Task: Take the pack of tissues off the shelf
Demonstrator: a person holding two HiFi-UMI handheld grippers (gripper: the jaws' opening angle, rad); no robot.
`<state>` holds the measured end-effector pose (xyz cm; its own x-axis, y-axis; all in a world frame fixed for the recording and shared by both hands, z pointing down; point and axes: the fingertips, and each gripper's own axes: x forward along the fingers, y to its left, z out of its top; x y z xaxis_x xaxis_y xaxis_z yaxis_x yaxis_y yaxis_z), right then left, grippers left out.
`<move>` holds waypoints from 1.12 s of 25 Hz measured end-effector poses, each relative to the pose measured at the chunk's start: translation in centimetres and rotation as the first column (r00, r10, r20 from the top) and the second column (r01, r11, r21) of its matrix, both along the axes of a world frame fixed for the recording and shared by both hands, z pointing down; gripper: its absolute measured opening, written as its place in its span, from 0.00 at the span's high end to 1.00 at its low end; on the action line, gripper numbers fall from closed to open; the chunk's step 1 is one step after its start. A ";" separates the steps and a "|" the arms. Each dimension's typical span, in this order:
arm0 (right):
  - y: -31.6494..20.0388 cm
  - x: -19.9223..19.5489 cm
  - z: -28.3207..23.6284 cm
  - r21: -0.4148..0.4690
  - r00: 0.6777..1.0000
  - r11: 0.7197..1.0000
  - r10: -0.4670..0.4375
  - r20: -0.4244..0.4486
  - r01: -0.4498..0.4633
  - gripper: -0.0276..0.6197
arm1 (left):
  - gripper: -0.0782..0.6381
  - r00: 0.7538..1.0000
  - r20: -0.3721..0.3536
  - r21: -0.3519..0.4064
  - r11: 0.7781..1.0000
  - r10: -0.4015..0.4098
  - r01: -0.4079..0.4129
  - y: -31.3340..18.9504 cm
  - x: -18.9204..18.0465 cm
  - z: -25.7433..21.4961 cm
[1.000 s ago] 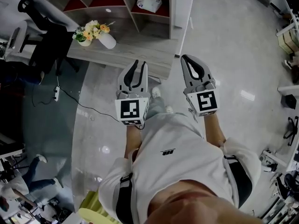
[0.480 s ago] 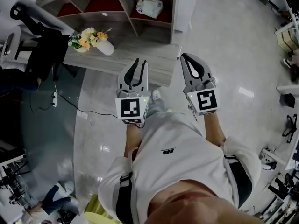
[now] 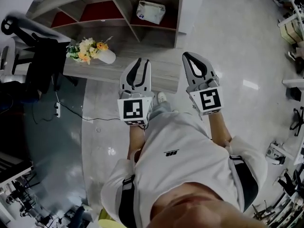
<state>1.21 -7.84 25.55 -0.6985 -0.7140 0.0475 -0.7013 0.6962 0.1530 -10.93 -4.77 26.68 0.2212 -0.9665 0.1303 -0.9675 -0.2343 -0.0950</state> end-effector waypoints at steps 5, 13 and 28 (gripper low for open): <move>-1.9 -1.3 0.4 -0.013 1.000 1.000 0.027 -0.013 -0.027 0.92 | 0.75 0.999 -0.006 -0.017 0.999 0.032 -0.032 -2.3 -1.2 0.6; -4.5 -3.1 1.6 -0.041 0.996 0.995 0.088 -0.025 -0.089 0.92 | 0.75 0.994 -0.027 -0.028 0.994 0.106 -0.107 -5.8 -2.4 1.8; -7.1 -4.3 4.4 -0.083 0.982 0.979 0.180 -0.049 -0.184 0.92 | 0.76 0.974 -0.049 -0.060 0.973 0.219 -0.222 -10.4 -2.1 4.7</move>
<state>-3.11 -14.91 29.99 -0.5534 -0.8209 0.1410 -0.8118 0.5695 0.1292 -13.07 -15.21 31.36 0.4347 -0.8831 0.1767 -0.8941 -0.4467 -0.0328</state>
